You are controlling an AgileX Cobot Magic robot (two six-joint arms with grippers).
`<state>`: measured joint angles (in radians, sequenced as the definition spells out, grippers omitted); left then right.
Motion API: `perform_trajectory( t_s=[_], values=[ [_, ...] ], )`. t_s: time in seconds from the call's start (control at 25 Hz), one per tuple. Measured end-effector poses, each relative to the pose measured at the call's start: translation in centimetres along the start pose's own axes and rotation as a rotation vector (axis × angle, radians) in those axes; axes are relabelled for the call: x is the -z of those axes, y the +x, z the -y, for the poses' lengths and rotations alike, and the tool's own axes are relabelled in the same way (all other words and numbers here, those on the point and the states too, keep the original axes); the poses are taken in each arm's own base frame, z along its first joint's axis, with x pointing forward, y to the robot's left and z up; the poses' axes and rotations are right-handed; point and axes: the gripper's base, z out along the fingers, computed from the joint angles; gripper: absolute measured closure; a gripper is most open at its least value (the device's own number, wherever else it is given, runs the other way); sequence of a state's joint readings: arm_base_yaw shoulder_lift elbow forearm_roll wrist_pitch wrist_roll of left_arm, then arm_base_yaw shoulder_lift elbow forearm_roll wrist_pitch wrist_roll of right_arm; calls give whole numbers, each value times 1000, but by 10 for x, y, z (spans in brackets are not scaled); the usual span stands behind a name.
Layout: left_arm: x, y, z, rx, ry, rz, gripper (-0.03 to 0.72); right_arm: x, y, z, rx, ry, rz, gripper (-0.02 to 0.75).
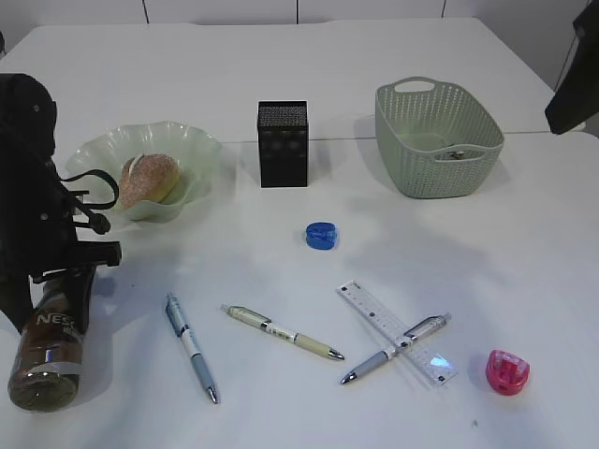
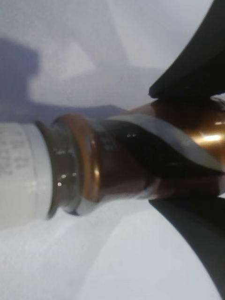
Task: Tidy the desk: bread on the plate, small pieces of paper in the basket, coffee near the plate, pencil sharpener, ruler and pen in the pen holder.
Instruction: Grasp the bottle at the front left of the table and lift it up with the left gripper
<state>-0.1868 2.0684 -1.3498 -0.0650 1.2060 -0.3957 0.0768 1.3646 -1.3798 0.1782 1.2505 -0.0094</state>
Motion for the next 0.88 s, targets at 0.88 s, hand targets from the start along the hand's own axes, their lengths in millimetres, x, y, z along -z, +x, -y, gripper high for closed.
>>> perform_trajectory(
  t_s=[0.88],
  values=[
    [18, 5, 0, -66, 30, 66, 399, 0, 0, 0, 2, 0, 0, 209]
  ],
)
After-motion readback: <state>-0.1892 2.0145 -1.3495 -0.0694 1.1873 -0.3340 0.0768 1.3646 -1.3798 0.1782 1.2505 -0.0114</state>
